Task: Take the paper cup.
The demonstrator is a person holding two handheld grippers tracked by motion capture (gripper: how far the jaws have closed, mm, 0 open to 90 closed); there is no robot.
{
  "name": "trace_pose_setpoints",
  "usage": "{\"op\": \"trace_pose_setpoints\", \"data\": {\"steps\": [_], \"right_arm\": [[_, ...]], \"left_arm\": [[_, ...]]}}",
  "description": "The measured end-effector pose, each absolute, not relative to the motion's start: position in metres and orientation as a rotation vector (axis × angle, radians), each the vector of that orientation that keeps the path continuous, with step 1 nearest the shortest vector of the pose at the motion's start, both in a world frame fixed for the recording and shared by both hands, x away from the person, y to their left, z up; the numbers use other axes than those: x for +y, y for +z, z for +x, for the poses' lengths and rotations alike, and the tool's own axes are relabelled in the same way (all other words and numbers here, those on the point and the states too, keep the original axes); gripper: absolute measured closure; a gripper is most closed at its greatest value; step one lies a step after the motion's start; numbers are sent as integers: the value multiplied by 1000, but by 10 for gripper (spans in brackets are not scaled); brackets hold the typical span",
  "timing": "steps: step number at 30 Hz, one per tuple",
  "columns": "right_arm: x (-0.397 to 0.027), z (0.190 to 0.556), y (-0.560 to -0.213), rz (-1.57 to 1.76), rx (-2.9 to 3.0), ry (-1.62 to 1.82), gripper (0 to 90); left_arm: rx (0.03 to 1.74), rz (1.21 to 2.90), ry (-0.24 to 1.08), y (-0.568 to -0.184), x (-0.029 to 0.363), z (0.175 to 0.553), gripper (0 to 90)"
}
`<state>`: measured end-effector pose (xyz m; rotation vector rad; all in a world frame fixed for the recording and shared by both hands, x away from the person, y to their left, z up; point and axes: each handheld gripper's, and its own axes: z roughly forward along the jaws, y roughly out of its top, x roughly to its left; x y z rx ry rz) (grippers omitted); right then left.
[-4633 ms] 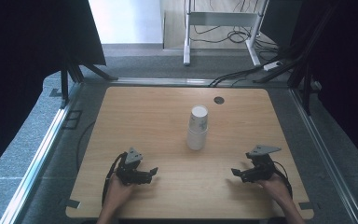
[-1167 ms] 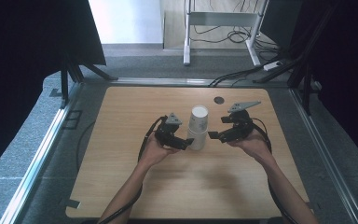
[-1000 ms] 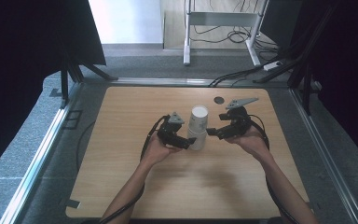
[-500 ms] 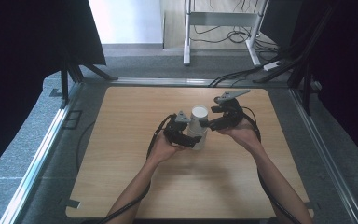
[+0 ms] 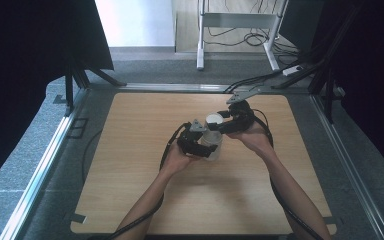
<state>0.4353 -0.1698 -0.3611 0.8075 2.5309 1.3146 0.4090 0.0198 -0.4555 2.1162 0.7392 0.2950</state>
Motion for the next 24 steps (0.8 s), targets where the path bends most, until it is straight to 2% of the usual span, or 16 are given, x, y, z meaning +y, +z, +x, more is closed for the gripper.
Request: {"op": "trace_pose_setpoints", "data": {"steps": [19,24], "right_arm": [[-170,435,-341,785,2535,1276,375],[-173,434,-332,782,2529,1287,375]], "left_arm": [[744,2132,304,-456,19,409,206],[755,2135,302,-458,19,409,164]]}}
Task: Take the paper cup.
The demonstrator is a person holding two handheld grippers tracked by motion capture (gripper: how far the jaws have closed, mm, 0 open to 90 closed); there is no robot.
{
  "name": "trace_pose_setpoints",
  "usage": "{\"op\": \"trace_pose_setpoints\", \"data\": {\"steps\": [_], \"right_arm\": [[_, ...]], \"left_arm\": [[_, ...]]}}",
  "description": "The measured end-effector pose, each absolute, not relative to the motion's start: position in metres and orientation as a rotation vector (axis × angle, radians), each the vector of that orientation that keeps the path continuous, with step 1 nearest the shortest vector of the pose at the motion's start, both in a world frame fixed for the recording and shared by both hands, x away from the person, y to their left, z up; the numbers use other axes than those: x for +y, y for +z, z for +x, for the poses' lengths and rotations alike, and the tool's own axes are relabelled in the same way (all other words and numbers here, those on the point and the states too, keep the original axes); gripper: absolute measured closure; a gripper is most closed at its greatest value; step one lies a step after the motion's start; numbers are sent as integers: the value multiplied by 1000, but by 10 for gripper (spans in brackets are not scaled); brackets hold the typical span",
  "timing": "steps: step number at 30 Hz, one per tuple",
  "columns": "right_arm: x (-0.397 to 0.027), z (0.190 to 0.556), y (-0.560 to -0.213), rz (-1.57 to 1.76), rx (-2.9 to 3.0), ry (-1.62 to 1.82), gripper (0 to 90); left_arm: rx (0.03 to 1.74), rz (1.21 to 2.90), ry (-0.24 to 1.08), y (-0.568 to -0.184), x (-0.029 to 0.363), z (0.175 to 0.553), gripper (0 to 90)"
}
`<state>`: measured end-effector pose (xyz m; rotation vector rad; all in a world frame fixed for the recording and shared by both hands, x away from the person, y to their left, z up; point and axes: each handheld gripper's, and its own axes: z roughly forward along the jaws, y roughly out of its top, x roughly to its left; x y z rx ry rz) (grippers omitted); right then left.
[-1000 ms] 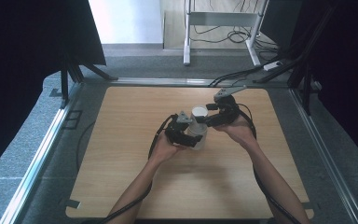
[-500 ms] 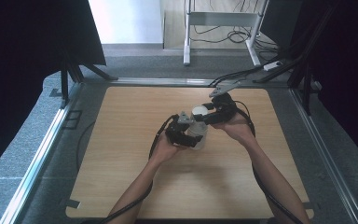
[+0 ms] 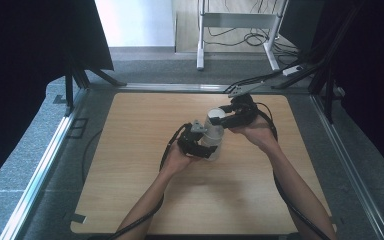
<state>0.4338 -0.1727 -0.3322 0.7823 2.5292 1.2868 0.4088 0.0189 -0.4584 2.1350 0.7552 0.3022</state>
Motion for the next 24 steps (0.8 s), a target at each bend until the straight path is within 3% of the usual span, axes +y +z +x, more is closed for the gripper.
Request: {"op": "trace_pose_setpoints", "data": {"steps": [12,24], "right_arm": [[-175,431,-307,758,2510,1292,375],[-180,425,-290,762,2510,1312,376]], "left_arm": [[763,2098,243,-455,35,402,16],[741,2105,212,-453,44,390,0]]}}
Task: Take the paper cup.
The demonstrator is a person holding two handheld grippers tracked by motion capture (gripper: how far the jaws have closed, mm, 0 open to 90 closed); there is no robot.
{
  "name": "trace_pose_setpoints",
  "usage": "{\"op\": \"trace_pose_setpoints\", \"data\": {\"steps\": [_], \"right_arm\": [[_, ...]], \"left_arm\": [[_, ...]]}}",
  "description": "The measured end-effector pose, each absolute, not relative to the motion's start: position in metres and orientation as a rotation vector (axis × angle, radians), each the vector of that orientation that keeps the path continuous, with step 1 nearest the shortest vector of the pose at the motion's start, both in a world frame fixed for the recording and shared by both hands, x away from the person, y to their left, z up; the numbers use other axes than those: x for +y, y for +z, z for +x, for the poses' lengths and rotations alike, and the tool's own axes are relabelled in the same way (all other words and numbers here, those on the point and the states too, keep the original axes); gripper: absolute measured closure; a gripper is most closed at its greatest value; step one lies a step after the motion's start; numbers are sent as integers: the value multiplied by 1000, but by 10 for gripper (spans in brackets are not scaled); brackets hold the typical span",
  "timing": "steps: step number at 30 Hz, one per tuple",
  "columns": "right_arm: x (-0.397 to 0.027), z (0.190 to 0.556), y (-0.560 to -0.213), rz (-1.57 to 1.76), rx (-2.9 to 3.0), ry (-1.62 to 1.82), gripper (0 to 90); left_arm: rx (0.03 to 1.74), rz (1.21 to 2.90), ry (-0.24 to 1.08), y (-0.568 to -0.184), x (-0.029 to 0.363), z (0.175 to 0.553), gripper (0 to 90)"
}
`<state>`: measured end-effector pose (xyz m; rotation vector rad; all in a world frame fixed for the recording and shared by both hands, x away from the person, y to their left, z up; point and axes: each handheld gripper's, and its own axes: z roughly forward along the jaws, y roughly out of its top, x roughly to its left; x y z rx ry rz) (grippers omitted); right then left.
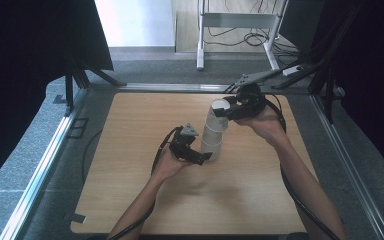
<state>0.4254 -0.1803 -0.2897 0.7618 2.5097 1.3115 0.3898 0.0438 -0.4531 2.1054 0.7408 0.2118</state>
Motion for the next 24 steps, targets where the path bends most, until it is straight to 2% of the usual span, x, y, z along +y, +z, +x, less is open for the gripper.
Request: {"op": "trace_pose_setpoints", "data": {"steps": [14,24], "right_arm": [[-189,402,-276,705,2524,1336,376],[-195,385,-278,670,2549,1345,376]], "left_arm": [[701,2102,198,-453,53,373,0],[665,2098,186,-459,54,358,0]]}}
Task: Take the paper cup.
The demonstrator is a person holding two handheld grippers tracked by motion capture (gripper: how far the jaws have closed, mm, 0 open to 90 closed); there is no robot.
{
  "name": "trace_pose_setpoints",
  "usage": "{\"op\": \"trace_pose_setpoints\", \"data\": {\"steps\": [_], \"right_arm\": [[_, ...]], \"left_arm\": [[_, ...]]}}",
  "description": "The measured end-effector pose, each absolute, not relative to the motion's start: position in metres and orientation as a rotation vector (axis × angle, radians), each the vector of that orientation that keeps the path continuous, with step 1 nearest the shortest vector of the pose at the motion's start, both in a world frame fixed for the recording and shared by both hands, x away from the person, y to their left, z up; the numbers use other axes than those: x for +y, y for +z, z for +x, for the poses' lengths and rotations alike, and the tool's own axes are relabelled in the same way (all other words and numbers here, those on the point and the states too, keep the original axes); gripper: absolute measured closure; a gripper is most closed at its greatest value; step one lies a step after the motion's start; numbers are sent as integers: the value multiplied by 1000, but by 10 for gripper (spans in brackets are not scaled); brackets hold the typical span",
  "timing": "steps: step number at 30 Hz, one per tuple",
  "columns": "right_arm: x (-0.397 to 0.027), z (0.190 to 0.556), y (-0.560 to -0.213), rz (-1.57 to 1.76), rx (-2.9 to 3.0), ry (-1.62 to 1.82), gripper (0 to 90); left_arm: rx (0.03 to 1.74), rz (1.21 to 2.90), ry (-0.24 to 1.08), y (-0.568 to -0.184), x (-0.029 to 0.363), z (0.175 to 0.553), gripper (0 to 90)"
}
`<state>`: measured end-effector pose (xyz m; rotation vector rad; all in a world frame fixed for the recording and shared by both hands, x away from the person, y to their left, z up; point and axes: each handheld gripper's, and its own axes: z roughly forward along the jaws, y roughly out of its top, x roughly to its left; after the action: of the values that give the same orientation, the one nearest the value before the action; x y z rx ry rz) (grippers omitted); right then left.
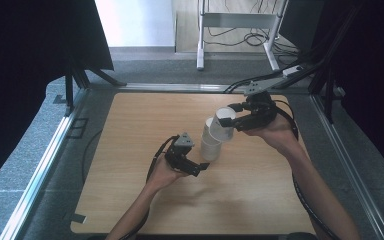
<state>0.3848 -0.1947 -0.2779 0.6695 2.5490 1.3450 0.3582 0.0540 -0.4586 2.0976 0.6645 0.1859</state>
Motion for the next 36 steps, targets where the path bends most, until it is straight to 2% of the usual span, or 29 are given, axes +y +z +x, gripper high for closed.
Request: {"op": "trace_pose_setpoints", "data": {"steps": [19,36], "right_arm": [[-196,350,-298,567,2584,1374,376],[-189,336,-340,557,2627,1369,376]], "left_arm": [[572,2084,191,-463,53,328,19],[545,2059,197,-469,56,306,28]]}}
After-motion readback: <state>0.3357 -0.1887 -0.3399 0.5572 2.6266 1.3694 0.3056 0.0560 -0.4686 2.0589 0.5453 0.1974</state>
